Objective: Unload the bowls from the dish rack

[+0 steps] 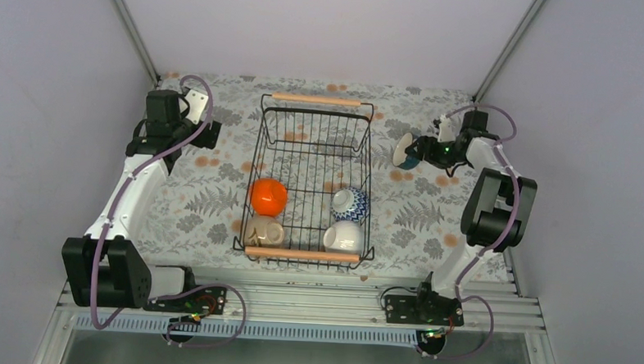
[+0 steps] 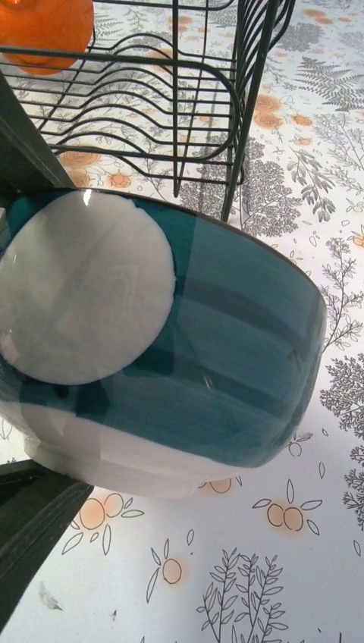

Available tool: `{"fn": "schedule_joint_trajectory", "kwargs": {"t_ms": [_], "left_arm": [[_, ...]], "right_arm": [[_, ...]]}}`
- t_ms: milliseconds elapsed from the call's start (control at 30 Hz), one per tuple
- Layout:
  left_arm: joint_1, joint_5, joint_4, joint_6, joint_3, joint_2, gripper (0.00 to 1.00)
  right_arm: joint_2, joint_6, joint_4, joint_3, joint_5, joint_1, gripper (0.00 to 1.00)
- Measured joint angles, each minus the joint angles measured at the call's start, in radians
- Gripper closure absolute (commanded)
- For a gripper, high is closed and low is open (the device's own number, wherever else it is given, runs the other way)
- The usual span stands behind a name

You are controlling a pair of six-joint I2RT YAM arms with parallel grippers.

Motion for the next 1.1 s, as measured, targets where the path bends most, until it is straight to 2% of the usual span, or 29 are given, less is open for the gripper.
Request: {"fn": "schedule_joint_trajectory", "kwargs": {"t_ms": [267,400,533,667,867,967,1067,1100], "left_arm": [[0.000,0.000,0.003,0.000,0.000,0.000,0.00],[0.000,0.000,0.003,0.000,0.000,0.000,0.00],[0.000,0.002,0.003,0.000,0.000,0.000,0.00],[0.000,0.009,0.003,0.000,0.000,0.000,0.00],[0.000,0.023,0.003,0.000,0.000,0.000,0.00],[0.000,0.035,0.003,0.000,0.000,0.000,0.00],[0.000,0.044,0.004,0.000,0.000,0.000,0.00],[0.000,0.045,0.004,0.000,0.000,0.000,0.00]], "right_arm": [[0.047,-0.004,0.032,0.000,0.000,-0.002,0.59],[0.049,-0.005,0.042,0.000,-0.001,-0.002,0.49],[0.049,-0.008,0.046,-0.003,0.002,-0.008,0.34],[0.034,-0.011,0.068,-0.018,0.035,-0.008,0.28],[-0.033,-0.016,0.068,-0.045,0.175,-0.019,0.17],[-0.053,-0.021,0.071,-0.045,0.216,-0.022,0.18],[-0.060,-0.024,0.072,-0.045,0.233,-0.027,0.32],[-0.060,-0.025,0.073,-0.045,0.237,-0.030,0.31]]}}
